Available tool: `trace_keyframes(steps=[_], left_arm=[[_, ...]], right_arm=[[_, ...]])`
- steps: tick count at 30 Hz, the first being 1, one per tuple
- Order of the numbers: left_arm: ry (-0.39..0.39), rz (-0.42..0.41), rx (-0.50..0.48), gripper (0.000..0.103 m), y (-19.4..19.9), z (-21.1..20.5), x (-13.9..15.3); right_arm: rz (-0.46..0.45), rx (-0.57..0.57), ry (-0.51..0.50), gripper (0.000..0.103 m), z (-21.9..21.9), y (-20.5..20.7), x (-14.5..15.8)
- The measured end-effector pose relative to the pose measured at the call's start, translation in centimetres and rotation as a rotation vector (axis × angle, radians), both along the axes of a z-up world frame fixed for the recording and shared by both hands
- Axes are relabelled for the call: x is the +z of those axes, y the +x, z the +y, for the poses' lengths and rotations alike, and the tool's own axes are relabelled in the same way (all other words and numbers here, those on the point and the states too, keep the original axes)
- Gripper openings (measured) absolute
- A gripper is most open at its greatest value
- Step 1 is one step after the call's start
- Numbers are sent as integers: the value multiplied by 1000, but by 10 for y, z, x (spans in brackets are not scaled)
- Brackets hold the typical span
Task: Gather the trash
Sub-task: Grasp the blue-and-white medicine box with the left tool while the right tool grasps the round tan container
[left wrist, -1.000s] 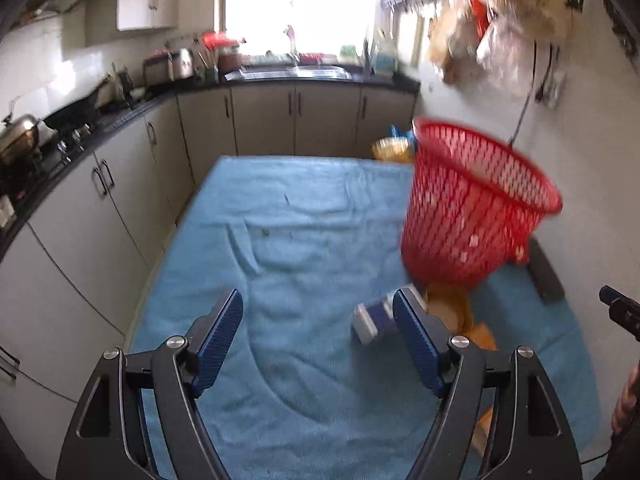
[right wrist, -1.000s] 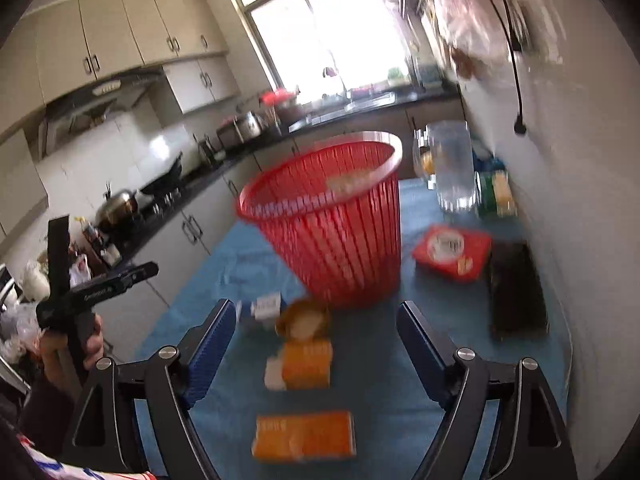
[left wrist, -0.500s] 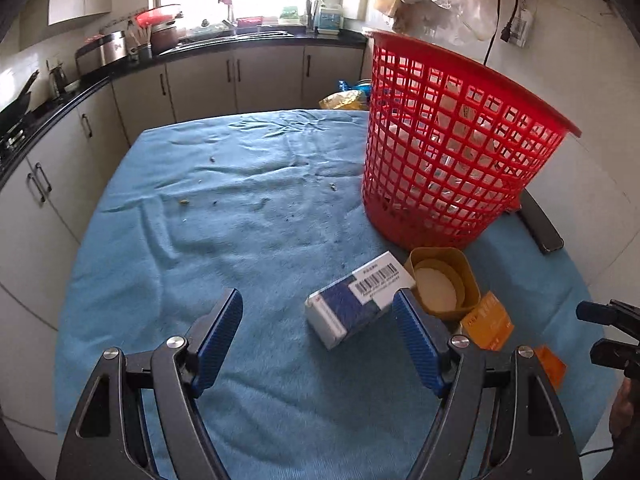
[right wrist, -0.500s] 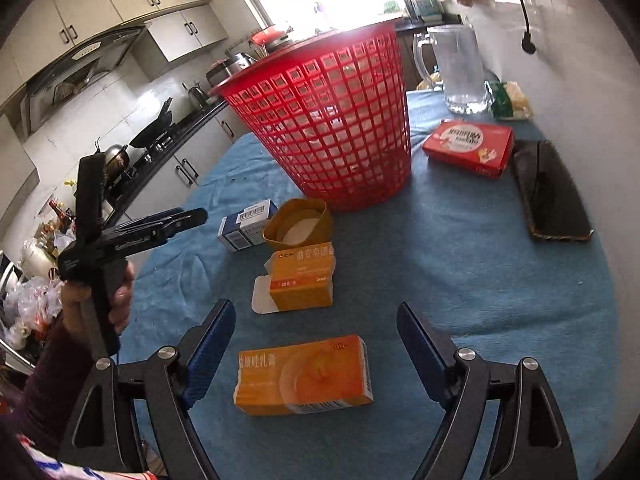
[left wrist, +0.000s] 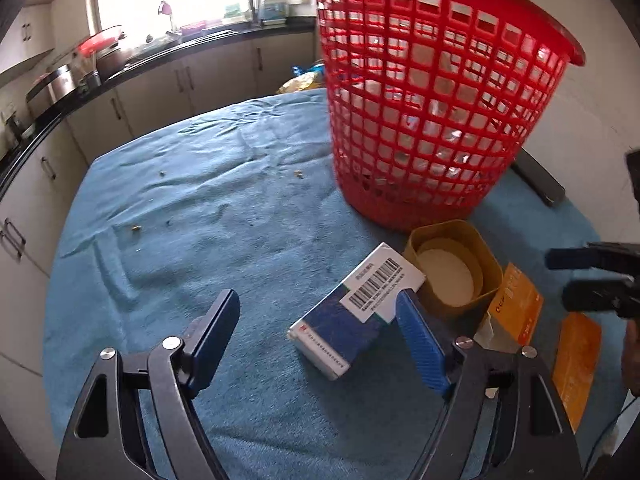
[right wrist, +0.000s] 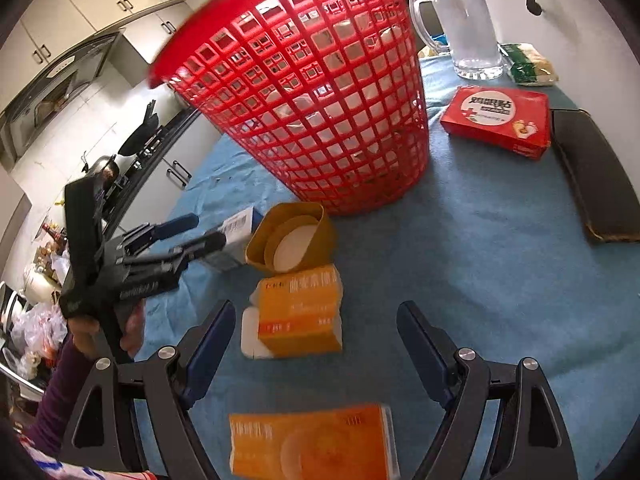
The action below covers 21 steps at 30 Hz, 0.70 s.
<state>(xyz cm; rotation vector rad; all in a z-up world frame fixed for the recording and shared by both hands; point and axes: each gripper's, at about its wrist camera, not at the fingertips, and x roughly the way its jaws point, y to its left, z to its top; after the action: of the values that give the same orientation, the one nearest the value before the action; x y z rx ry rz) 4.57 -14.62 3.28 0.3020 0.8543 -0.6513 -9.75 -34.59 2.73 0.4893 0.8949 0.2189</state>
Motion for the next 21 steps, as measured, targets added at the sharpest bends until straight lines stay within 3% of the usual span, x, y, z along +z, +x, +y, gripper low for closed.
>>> trace_keyframes(steps=[3, 8, 11, 13, 18, 21], left_arm=[[-5, 42, -38, 80, 1, -4, -4], [11, 67, -96, 80, -6, -10, -12], [33, 51, -111, 65, -11, -14, -14], [38, 52, -108, 43, -14, -15, -14], [32, 47, -79, 38, -27, -9, -10], [57, 7, -64, 38, -43, -8, -5]], right_arm=[[13, -14, 5, 86, 3, 16, -4], [34, -40, -19, 71, 8, 39, -9], [61, -57, -43, 55, 10, 49, -14], [78, -67, -48, 49, 12, 54, -19], [78, -89, -50, 44, 16, 59, -23], [81, -95, -69, 23, 21, 61, -23]])
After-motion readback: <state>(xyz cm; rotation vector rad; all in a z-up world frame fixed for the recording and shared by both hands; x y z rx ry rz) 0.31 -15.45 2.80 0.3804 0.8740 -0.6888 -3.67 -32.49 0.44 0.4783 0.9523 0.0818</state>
